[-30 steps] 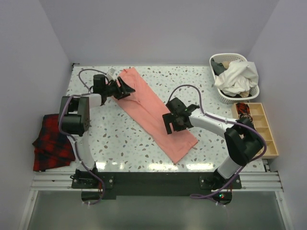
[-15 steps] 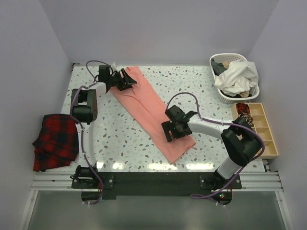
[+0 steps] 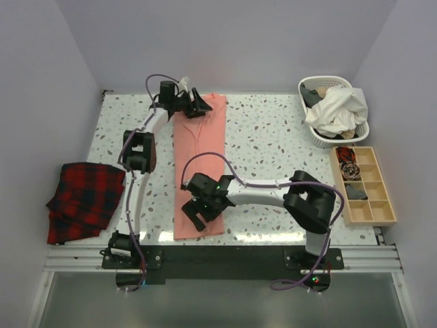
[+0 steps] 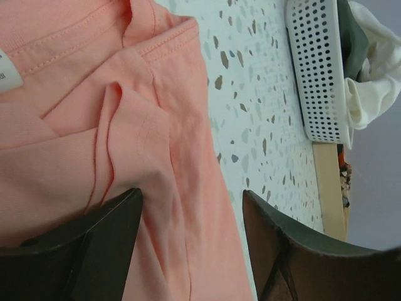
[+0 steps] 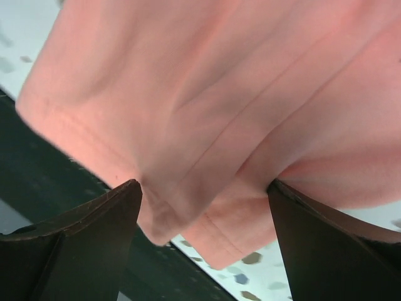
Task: Fold and stack the t-shirts
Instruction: Rotate the tshirt 90 degrees
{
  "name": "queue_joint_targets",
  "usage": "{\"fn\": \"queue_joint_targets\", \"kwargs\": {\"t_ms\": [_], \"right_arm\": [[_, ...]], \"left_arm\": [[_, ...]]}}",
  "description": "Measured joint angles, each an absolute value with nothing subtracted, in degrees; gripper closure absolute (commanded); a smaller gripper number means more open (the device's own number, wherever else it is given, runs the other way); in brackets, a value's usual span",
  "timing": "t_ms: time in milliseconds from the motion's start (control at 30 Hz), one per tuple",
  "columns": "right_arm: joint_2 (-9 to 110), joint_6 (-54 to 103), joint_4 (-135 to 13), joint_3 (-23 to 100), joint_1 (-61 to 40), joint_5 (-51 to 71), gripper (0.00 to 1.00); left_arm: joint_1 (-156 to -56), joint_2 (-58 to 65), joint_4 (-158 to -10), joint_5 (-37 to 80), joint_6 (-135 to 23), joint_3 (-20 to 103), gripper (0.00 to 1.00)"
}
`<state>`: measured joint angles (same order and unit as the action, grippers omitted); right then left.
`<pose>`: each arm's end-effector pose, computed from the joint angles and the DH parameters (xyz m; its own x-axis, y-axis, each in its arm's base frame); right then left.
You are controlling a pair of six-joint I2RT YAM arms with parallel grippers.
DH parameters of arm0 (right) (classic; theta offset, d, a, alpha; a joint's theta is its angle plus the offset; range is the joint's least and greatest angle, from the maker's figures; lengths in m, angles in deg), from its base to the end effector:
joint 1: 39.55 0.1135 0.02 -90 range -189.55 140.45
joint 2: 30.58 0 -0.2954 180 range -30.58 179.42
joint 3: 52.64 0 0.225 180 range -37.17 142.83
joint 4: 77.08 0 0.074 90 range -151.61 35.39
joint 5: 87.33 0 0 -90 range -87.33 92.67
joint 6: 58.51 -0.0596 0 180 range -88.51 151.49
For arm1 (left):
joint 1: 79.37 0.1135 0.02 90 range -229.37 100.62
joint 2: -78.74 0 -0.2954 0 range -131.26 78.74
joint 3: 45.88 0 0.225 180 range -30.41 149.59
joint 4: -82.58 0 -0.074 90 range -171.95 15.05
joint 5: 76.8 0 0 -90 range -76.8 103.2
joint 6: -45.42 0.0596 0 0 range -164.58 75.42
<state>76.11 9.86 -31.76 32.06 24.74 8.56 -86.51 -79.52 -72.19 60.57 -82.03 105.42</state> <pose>0.1528 0.3314 0.1892 -0.7088 -0.6268 -0.3237 -0.7016 0.6744 0.2302 0.6043 -0.1199 0.1347 -0.8465 -0.3090 -0.4335 0.2359 0.5123 -0.8258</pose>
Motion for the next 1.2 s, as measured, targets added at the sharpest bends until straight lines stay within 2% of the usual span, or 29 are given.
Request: {"fn": "queue_joint_targets", "kwargs": {"t_ms": [200, 367, 567, 700, 900, 1000, 1200], "right_arm": [[78.3, 9.3, -31.0, 35.4, 28.5, 11.0, 0.13], [75.8, 7.4, -27.5, 33.8, 28.8, 6.6, 0.07], [64.4, 5.5, -20.6, 31.0, 27.9, -5.6, 0.05], [55.6, 4.7, -21.0, 28.7, 22.3, -10.1, 0.05], [54.1, 5.6, -23.8, 26.6, 10.6, -10.9, 0.06], [57.0, 6.1, -25.0, 26.8, 10.6, -8.7, 0.06], [58.9, 6.1, -28.2, 26.3, 11.1, -3.3, 0.07]], "left_arm": [[-90.1, -80.8, -75.2, 64.5, -84.6, 106.0, 0.28], [-90.1, -78.0, -78.0, 65.3, -84.4, 100.5, 0.27], [-87.7, -66.2, -76.5, 62.1, -81.7, 87.8, 0.25], [-85.8, -53.8, -75.7, 57.9, -78.7, 78.6, 0.25], [-86.1, -27.0, -83.5, 52.9, -78.0, 47.2, 0.25], [-88.4, -18.1, -86.7, 51.2, -78.4, 31.3, 0.25], [-92.3, -7.9, -87.2, 48.4, -81.0, 10.2, 0.25]]}}
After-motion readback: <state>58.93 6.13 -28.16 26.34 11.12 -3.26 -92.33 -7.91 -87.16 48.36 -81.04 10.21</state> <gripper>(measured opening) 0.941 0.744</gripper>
